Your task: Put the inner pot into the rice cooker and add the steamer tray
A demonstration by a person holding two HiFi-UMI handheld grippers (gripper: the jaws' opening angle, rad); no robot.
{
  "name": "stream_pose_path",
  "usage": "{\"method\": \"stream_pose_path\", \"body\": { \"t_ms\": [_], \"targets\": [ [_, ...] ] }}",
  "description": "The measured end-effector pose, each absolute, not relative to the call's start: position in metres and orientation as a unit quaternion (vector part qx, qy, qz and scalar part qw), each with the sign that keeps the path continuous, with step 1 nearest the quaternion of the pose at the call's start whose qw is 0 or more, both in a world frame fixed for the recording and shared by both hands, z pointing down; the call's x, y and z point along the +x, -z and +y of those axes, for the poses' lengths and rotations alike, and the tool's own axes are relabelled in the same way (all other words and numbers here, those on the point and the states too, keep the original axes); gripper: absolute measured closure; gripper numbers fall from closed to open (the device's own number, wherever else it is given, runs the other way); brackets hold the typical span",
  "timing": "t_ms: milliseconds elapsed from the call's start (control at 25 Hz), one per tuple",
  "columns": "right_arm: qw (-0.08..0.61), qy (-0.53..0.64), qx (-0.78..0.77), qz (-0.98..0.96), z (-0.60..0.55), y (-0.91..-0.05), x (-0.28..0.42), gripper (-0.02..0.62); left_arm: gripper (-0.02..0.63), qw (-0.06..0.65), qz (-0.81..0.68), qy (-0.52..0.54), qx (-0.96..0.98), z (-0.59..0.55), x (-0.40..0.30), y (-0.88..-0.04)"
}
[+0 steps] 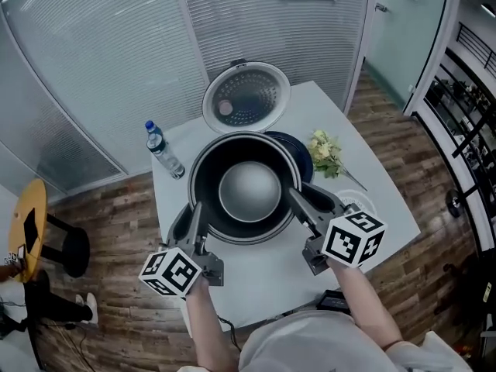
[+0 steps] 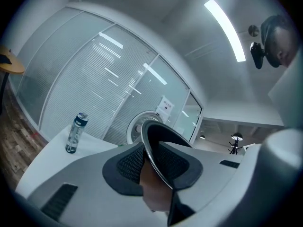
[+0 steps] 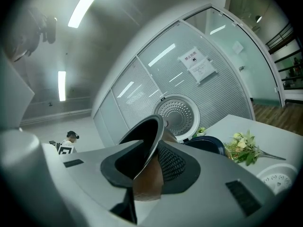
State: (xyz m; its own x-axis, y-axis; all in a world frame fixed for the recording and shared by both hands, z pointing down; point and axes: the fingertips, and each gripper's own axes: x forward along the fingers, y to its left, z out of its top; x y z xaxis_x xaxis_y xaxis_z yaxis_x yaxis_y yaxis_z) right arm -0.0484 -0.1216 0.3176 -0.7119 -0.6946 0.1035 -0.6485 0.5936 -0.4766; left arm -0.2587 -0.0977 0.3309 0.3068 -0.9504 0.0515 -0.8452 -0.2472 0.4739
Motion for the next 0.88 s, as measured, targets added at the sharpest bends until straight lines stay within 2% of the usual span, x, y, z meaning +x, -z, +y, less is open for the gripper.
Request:
{"method": "stream_pose_path", "body": {
  "t_ms": [880],
  "targets": [
    [0.040, 0.260, -0.404, 0.876, -0.221, -0.334, -0.006, 0.492, 0.509, 0.242, -0.547, 0.117, 0.793, -0.209, -0.217, -0.352]
  ]
}}
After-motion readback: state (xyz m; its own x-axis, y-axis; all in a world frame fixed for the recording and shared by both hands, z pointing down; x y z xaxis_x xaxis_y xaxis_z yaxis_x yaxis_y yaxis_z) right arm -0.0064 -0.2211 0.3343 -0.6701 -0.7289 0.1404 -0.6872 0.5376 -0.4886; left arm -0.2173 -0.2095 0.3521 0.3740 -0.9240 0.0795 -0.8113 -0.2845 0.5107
